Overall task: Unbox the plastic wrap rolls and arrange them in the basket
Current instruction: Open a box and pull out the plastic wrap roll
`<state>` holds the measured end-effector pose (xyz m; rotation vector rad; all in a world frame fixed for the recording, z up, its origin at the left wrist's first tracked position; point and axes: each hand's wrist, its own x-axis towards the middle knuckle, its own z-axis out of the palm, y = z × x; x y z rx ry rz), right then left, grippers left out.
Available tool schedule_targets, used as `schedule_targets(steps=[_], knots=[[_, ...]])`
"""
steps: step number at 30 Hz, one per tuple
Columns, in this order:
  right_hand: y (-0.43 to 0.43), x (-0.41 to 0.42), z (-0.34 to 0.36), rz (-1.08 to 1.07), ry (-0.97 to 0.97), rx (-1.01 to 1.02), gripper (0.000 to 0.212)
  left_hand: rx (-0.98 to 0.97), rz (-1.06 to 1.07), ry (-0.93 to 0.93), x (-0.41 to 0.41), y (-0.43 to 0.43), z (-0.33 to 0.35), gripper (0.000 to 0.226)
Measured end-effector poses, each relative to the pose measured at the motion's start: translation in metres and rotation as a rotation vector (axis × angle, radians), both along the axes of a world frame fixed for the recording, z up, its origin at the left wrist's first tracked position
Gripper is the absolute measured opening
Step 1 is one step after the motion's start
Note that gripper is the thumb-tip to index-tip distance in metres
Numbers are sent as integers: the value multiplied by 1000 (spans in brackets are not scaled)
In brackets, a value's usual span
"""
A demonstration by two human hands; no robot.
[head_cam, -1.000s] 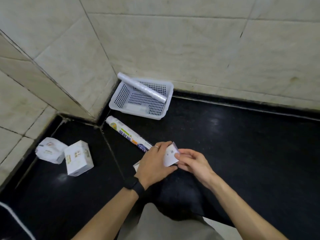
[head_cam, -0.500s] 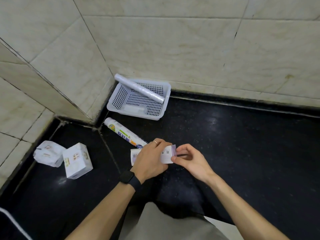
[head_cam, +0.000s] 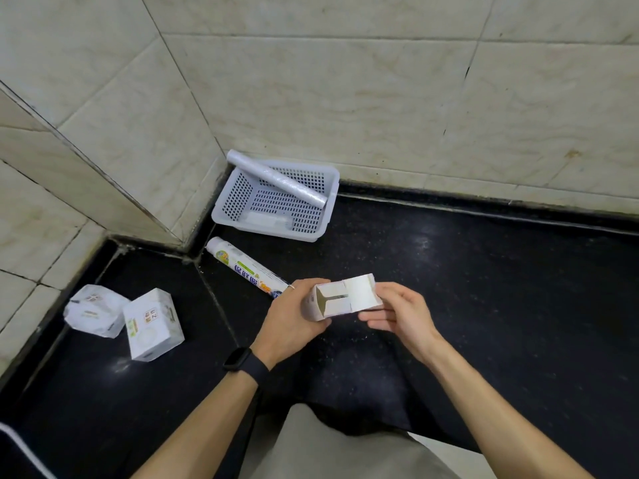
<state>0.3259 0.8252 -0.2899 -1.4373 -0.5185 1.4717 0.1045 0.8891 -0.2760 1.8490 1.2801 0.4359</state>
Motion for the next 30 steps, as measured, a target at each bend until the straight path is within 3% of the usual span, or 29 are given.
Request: schedule_targets(steps=[5,9,12,16,19,23,27,30], knots=[[-2,-13,-11,-42,-160,27,17,19,15,-53,4,-5,3,61],[-3,-30,-16,50,-167,18,18,-12,24,-225,17,-11,9,55],[-1,-35,-15,93,-154,7,22,-36,19,-253,18,-12,12,55],[-3,-22,-16,53,-199,-36,21,-42,8,-166,12,-10,6,57],[-10,-14,-11,-29,-489,-12,36,21,13,-15,8,-7,3,66],[-25,-15,-3,4,-801,244,38,37,-12,147,5,-3,1,81],[-30,-20,-5,247,-873,342,47,107,-102,212,6,-4,-1,90],[-30,-22,-10,253,-860,377,37,119,-129,214,7,-5,-3,90]])
